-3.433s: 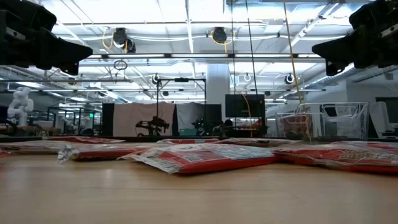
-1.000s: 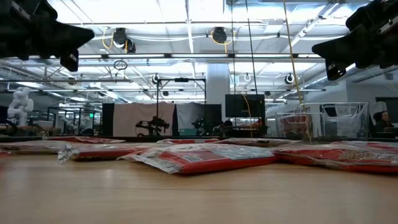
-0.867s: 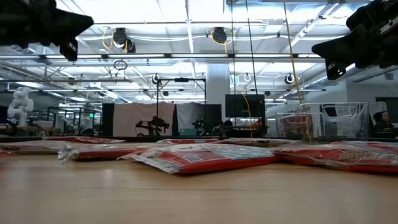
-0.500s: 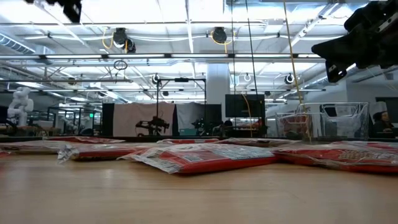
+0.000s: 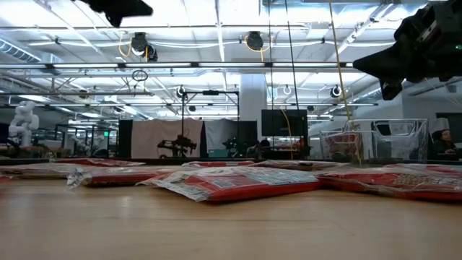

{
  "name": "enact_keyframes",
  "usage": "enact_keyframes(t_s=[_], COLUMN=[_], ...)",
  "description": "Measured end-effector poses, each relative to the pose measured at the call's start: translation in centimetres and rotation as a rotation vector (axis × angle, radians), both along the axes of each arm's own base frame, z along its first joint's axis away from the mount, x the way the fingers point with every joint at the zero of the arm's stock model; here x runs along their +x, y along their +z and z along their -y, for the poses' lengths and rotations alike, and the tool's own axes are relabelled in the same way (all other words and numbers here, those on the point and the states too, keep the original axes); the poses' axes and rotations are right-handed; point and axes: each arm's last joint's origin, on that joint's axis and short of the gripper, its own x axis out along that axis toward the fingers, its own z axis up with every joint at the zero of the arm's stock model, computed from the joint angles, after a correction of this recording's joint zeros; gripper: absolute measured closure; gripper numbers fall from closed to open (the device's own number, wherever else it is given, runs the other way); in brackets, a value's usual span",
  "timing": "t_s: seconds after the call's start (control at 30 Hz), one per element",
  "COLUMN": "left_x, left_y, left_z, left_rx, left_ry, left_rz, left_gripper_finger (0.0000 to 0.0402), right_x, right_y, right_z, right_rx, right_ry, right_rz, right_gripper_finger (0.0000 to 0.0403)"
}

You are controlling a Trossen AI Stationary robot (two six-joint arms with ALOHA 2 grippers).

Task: Sort popcorn bags into baskets
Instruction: Put the red popcorn bag into the transparent bin

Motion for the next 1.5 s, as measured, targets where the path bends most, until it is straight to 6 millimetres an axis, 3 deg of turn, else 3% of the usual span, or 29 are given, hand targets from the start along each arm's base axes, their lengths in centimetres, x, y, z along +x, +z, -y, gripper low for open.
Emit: enact_keyframes(t_s=[0.1, 0.23, 0.43, 0.6, 0.7, 0.87, 1.27, 1.37, 1.5], left_x=[1.6, 3.2, 4.8, 6.3, 7.0, 7.9, 10.5, 11.4, 12.1], left_y=[-1.1, -2.2, -3.8, -5.2, -6.0, -7.4, -13.3, -14.9, -16.8], left_z=[-0.3, -1.0, -2.3, -3.0, -3.4, -4.6, -7.1, -7.5, -8.5], left_rx=[-0.005, -0.026, -0.062, -0.080, -0.101, -0.149, -0.054, -0.002, 0.063], left_ry=[0.023, 0.067, 0.129, 0.151, 0.174, 0.237, 0.359, 0.347, 0.335], left_rz=[-0.063, -0.105, -0.167, -0.204, -0.226, -0.255, -0.467, -0.493, -0.536], left_gripper_finger=[0.0376, 0.0376, 0.0376, 0.0376, 0.0376, 0.0358, 0.0168, 0.0146, 0.0148], right_x=[0.3, 0.4, 1.5, 4.0, 5.7, 8.0, 12.0, 12.5, 13.1], right_y=[0.0, 3.9, 9.8, 12.3, 12.1, 10.0, 6.8, 6.2, 5.7], right_z=[0.0, 0.0, -0.1, -0.3, -0.5, -0.6, -1.1, -1.2, -1.5], right_rx=[0.000, -0.015, -0.051, -0.062, -0.071, -0.078, -0.138, -0.145, -0.185], right_ry=[0.001, 0.002, 0.003, 0.005, 0.007, 0.009, 0.037, 0.041, 0.112], right_rz=[-0.049, -0.032, -0.175, -0.316, -0.381, -0.517, -0.634, -0.661, -0.670], right_gripper_finger=[0.0403, 0.0403, 0.0403, 0.0403, 0.0403, 0.0403, 0.0403, 0.0403, 0.0403])
